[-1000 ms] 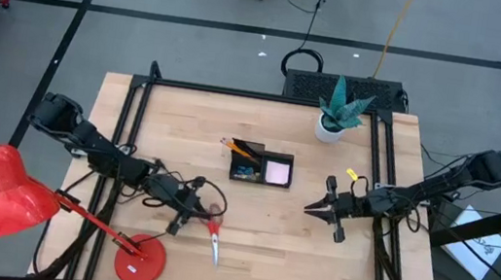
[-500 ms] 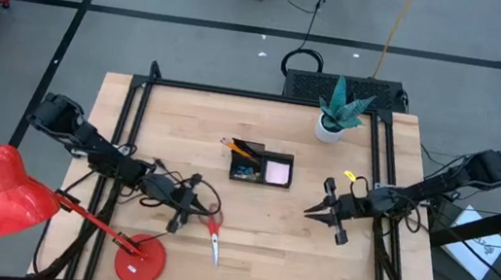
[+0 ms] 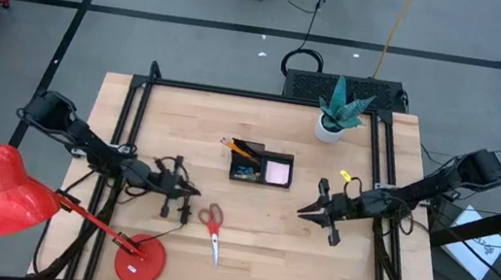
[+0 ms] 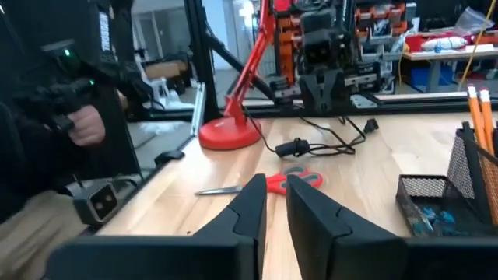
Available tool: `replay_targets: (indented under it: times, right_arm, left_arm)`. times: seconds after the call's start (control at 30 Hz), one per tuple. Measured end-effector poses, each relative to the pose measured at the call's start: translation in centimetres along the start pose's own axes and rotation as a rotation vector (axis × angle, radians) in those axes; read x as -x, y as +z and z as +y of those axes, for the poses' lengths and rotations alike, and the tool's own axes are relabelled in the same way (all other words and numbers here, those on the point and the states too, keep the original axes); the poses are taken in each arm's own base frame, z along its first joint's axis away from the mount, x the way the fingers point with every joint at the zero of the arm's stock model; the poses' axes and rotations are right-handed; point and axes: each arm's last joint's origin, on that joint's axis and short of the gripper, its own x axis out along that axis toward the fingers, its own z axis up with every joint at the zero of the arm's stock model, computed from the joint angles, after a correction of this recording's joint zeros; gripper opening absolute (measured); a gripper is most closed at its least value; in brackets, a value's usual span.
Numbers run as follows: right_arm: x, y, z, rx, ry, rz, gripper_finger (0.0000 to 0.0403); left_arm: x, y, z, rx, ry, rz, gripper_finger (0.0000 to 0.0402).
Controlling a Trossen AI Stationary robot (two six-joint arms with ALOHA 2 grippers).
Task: Pick and place office supplies into organizer
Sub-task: Put the red scissors into the black desk organizer
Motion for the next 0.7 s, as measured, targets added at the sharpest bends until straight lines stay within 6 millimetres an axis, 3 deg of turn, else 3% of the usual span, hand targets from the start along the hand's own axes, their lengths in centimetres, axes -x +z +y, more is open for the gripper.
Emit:
replay_targets:
  times: [0.17,0.43,0.57,0.7]
  right_arm:
    - [-3.6,1.6,0.6,0.020,-0.043,0.107,0.0078]
    - [-11.1,5.0,3.1,0.095,-0.040,0.277,0.0173]
    - [-14.3,5.2,4.5,0.126,-0.013,0.308,0.0189]
    - [-17.0,4.6,4.9,0.044,-0.028,0.404,0.0183]
  left_arm:
    - [0.8,-0.4,0.2,0.072,0.007,-0.018,0.0010]
    - [0.7,-0.3,0.2,0.057,0.007,-0.020,0.0004]
    - [0.7,-0.4,0.2,0.071,0.006,-0.014,0.0017]
    - [0.7,-0.5,0.2,0.111,0.006,-0.010,0.0034]
